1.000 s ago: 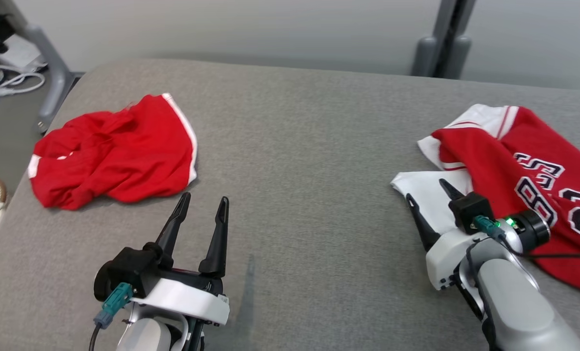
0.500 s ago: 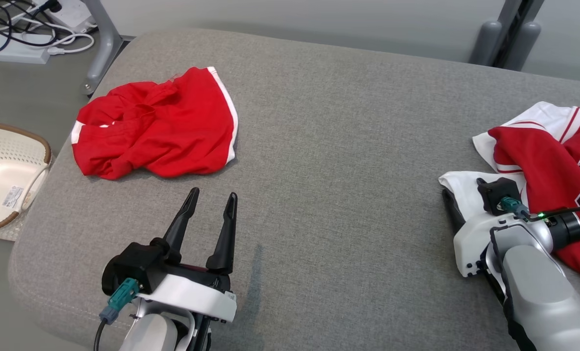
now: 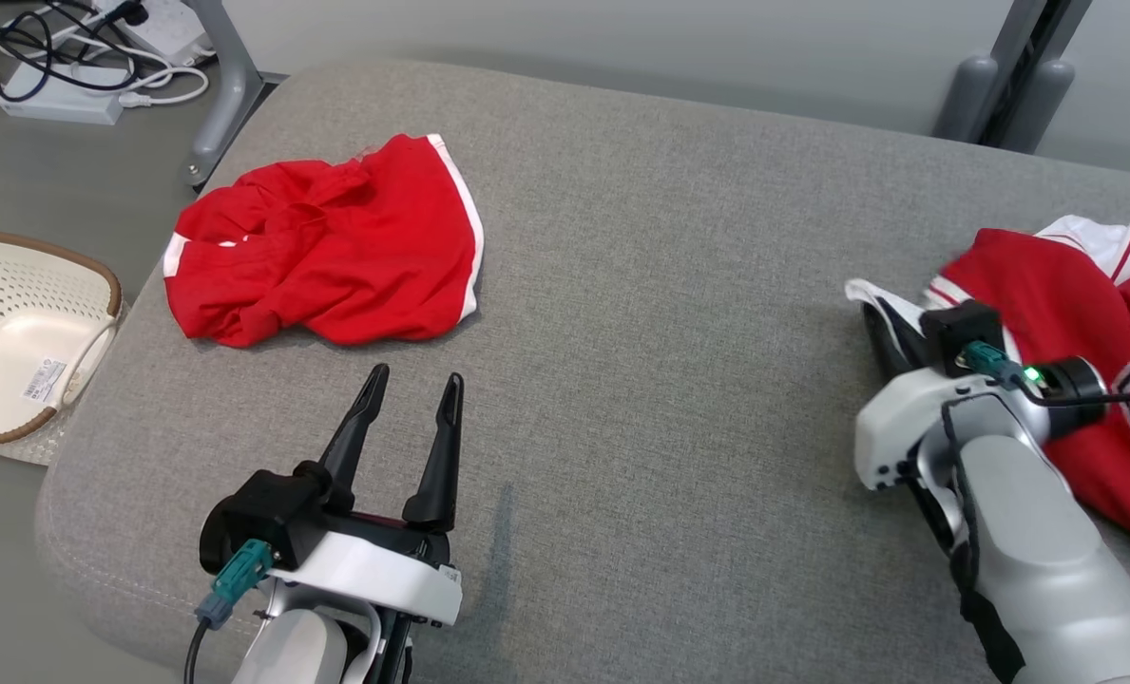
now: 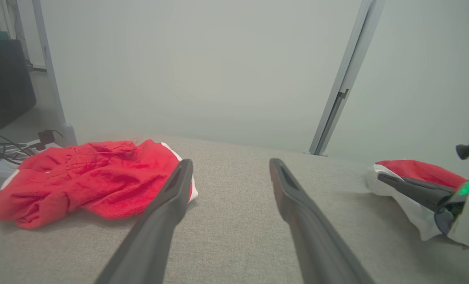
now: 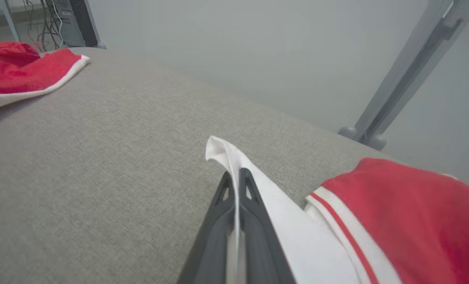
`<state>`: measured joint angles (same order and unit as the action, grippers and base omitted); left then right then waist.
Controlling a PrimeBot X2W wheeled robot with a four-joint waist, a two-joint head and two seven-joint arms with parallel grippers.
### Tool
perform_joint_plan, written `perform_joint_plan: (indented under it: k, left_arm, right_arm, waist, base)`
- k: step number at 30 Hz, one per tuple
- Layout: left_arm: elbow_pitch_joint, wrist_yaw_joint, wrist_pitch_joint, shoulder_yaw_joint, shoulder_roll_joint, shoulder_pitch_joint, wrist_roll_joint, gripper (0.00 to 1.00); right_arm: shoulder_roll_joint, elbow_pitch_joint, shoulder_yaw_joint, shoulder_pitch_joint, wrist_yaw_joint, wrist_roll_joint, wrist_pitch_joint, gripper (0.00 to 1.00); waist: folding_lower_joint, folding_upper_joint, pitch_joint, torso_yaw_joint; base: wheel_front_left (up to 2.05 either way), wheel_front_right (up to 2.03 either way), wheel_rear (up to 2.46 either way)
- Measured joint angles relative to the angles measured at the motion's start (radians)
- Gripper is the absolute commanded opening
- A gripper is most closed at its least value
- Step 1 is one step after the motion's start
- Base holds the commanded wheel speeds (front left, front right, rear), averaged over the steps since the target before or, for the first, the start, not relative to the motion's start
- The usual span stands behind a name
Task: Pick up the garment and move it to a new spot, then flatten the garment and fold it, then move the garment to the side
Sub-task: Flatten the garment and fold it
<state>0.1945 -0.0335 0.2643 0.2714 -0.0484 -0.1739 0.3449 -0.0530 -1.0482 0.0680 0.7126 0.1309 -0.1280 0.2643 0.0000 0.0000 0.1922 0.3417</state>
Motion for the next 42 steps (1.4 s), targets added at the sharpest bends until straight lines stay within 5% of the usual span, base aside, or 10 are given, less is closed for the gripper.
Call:
perform_joint_plan:
  k: [11, 18, 19, 20, 23, 27, 31, 42]
  left_arm:
    - [0.004, 0.008, 0.000, 0.002, 0.000, 0.009, -0.001, 1.00]
    - [0.005, 0.013, 0.000, -0.007, 0.000, 0.027, -0.008, 1.00]
    - [0.005, 0.014, 0.000, -0.008, 0.000, 0.029, -0.008, 1.00]
    - [0.005, 0.014, 0.000, -0.010, 0.000, 0.031, -0.008, 1.00]
    - [-0.001, 0.017, 0.000, -0.014, 0.000, 0.036, -0.008, 1.00]
    - [-0.003, 0.017, 0.000, -0.022, 0.000, 0.042, -0.009, 1.00]
    - [-0.008, 0.017, 0.000, -0.033, 0.000, 0.042, -0.009, 1.00]
    - [-0.029, 0.017, 0.000, -0.063, 0.000, 0.043, -0.012, 1.00]
  right_arm:
    - [0.003, 0.317, 0.577, -0.053, 0.000, 0.444, 0.000, 0.00]
    - [-0.010, 0.313, 0.903, -0.061, 0.000, 0.647, -0.003, 0.00]
    - [-0.017, 0.287, 0.944, -0.061, 0.000, 0.661, -0.007, 0.26]
    - [-0.024, 0.264, 0.974, -0.058, 0.000, 0.673, -0.007, 1.00]
    - [-0.028, 0.223, 1.025, -0.039, 0.000, 0.745, -0.007, 1.00]
    - [-0.038, 0.214, 1.053, -0.007, 0.000, 0.806, -0.004, 1.00]
    - [-0.089, 0.248, 0.977, 0.005, 0.000, 0.825, -0.003, 1.00]
    - [-0.179, 0.428, 0.487, -0.145, 0.000, 0.574, -0.003, 1.00]
  waist:
    - [0.0000, 0.0000, -0.063, 0.002]
    - [0.0000, 0.0000, -0.095, -0.003]
    - [-0.0001, 0.0000, -0.097, -0.005]
    - [0.0000, 0.0000, -0.098, -0.007]
    - [-0.0001, 0.0000, -0.101, -0.018]
    - [0.0000, 0.0000, -0.104, -0.045]
    - [0.0000, 0.0000, -0.113, -0.079]
    - [0.0000, 0.0000, -0.145, -0.202]
  base:
    - [0.00, 0.00, 0.00]
    - [0.00, 0.00, 0.00]
    - [0.00, 0.00, 0.00]
    - [0.00, 0.00, 0.00]
    - [0.00, 0.00, 0.00]
    - [0.00, 0.00, 0.00]
    - [0.00, 0.00, 0.00]
    - [0.00, 0.00, 0.00]
